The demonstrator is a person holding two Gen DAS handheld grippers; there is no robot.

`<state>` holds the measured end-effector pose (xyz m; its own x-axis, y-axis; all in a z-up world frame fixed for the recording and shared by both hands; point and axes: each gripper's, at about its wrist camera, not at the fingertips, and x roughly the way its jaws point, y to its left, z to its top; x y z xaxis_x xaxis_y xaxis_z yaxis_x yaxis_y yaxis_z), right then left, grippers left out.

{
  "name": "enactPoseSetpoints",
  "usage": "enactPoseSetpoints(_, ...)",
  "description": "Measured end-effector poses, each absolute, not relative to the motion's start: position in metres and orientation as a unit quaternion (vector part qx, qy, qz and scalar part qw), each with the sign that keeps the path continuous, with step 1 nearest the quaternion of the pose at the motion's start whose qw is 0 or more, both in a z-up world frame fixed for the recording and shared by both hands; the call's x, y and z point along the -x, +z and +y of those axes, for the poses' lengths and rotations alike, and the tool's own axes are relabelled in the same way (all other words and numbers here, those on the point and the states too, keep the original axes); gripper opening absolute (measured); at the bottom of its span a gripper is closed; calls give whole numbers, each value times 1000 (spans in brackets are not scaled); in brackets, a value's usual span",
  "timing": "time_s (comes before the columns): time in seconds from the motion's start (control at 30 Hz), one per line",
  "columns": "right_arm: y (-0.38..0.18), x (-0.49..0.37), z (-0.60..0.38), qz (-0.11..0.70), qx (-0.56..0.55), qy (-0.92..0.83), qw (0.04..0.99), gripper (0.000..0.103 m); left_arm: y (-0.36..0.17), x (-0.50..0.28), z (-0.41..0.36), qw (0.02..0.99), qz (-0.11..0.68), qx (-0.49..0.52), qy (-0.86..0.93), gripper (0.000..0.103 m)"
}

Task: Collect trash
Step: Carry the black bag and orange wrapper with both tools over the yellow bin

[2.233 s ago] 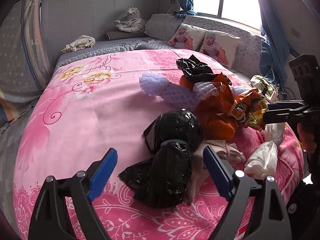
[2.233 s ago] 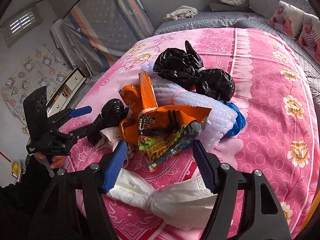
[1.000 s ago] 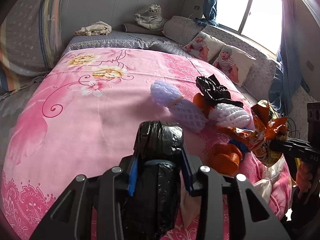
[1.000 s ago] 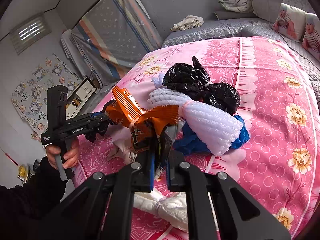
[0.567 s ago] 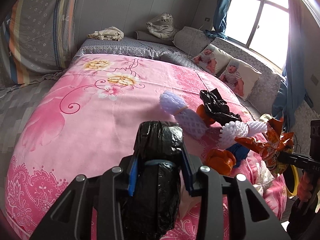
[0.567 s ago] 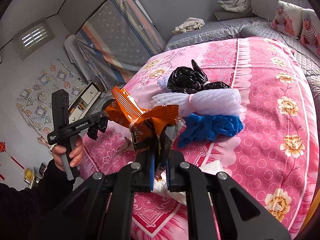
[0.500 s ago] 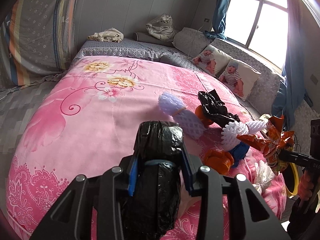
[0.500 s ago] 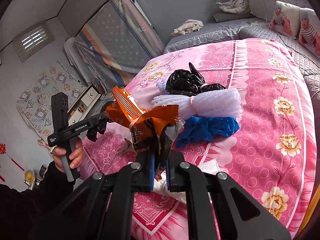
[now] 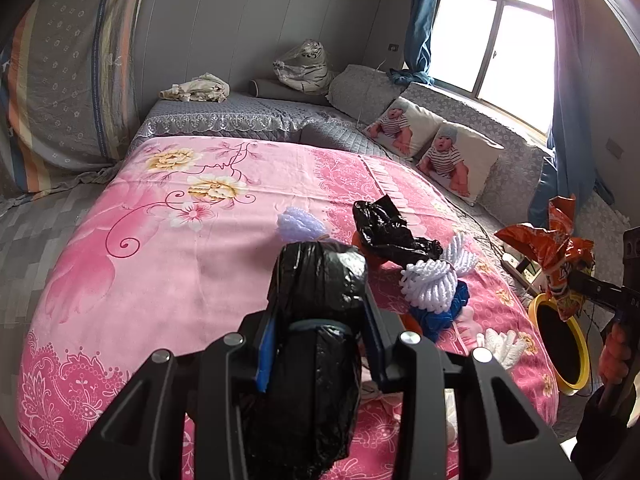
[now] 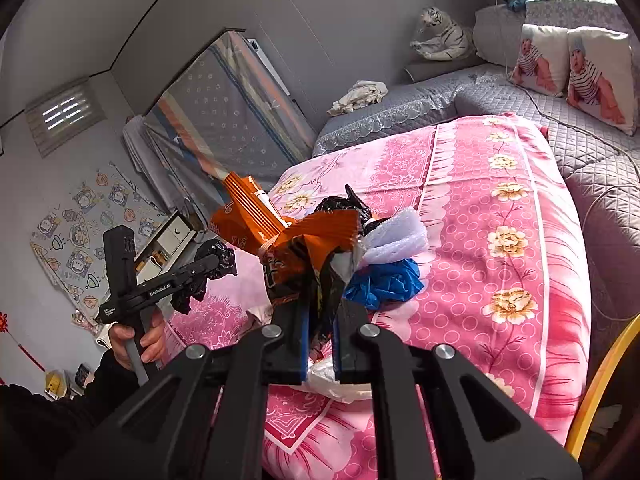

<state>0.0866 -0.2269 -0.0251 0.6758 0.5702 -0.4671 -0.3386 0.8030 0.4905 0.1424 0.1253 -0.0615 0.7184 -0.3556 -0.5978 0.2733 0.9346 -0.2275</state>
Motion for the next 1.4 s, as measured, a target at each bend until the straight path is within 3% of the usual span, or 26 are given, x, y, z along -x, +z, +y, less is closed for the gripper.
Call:
enactPoseSetpoints(0.9,-20,-12,-380,215,-266,42,939,8,-21,-129,-82,893,295,-10,-339,34)
enactPoseSetpoints(1.4,-32,25,-441,191,-275,-97,937,8,-31,-116,-202,852,308,-35,-422,34)
